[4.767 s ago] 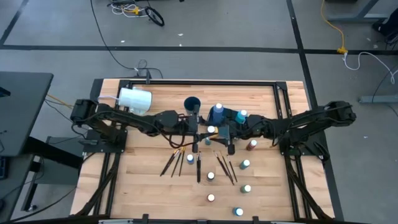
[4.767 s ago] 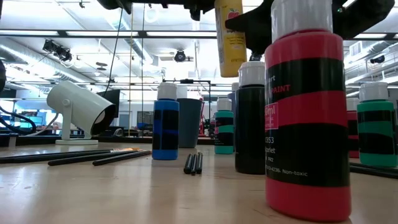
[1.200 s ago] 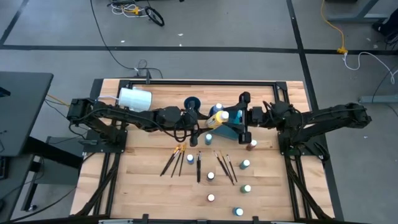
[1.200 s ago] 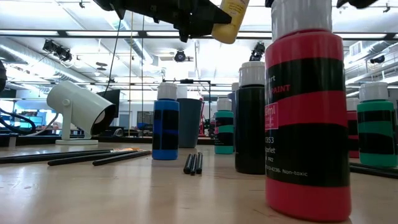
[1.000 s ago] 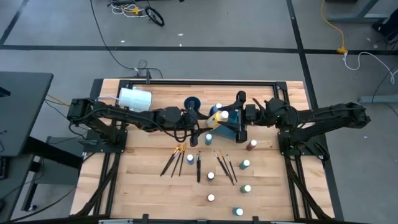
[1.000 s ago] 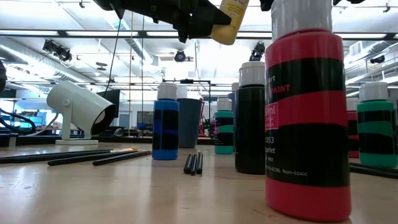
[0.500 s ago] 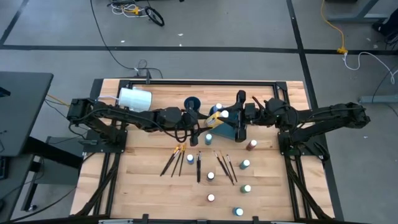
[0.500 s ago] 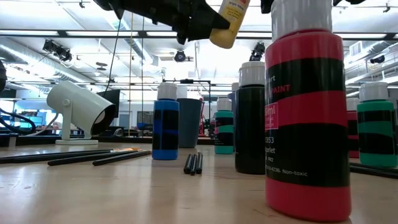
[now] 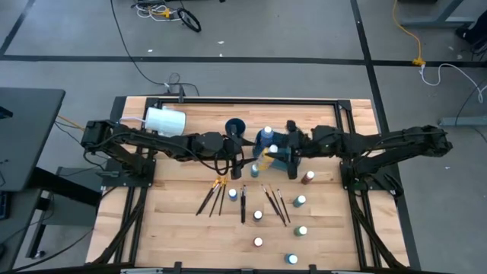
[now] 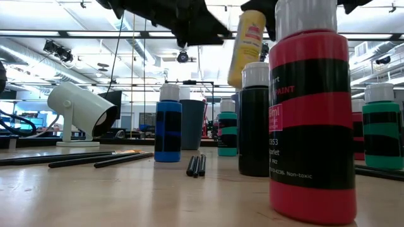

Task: Pick & Place Paint Supplies
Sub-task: Put the large yellow paint bottle into the blue bin

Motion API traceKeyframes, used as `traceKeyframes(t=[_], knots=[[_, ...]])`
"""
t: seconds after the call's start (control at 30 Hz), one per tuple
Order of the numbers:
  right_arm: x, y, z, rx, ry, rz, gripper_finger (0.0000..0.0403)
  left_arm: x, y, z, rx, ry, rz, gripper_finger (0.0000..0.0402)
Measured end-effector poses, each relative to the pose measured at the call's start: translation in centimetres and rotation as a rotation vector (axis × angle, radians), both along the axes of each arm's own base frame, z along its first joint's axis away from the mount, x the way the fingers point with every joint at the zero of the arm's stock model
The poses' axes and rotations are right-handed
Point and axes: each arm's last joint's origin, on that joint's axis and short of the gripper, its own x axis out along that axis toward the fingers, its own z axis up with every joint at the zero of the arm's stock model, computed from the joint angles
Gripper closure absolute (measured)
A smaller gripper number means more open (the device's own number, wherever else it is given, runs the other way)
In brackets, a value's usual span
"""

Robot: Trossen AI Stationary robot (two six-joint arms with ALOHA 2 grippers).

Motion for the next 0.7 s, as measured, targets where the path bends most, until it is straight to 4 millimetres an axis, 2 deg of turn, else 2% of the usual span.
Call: traceKeyframes(t=[0.2,0.33,0.53,0.7], knots=[[-0.5,-0.3,-1.2,-0.023,0.139,-0.22,0.0284,0.0,0.1,-0.1,0.004,0.0,0.039,0.015],[-0.7,-0.4,-1.1,-0.053,0.133,-0.331,0.0284,0.0,0.2,-0.2,0.008,0.004,0.055,0.0148],[-1.0,-0.6,-2.1,-0.061,0.184,-0.384,0.0289,0.0,0.2,-0.2,0.008,0.01,0.054,0.0149],[-1.5,-1.0,-4.4,-0.082,0.213,-0.461,0.0281,0.0,0.2,-0.3,0.009,0.02,0.052,0.015]])
